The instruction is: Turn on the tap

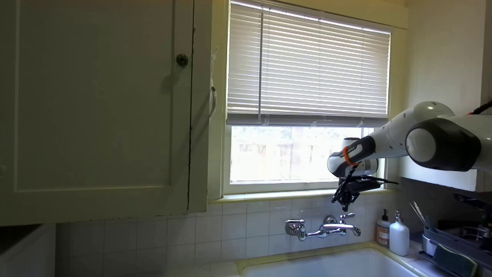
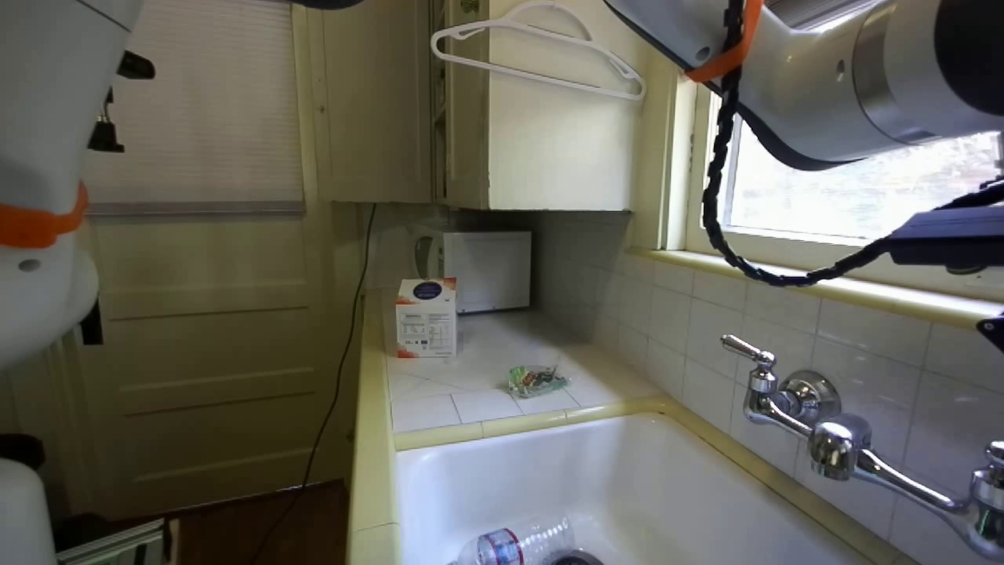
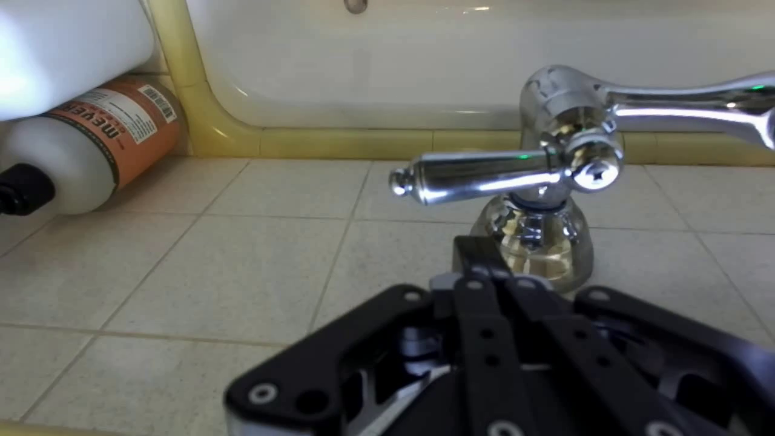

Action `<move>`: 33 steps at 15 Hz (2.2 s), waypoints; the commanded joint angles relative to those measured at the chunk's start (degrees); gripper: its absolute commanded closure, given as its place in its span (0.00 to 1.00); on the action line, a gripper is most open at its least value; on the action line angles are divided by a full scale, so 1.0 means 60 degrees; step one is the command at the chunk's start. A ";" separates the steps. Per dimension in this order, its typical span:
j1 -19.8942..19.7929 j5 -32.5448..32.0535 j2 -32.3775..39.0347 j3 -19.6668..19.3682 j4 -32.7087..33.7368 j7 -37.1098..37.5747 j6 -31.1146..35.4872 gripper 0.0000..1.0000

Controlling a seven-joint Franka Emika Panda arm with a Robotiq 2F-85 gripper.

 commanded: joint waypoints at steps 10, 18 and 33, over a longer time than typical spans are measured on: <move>-0.0031 -0.0877 0.0342 -0.0052 0.0448 -0.0620 -0.1574 1.00; -0.0212 -0.0539 -0.0065 0.0169 0.0102 -0.1762 -0.2652 1.00; 0.0155 -0.0857 -0.1613 -0.0101 -0.0630 -0.0479 -0.3388 1.00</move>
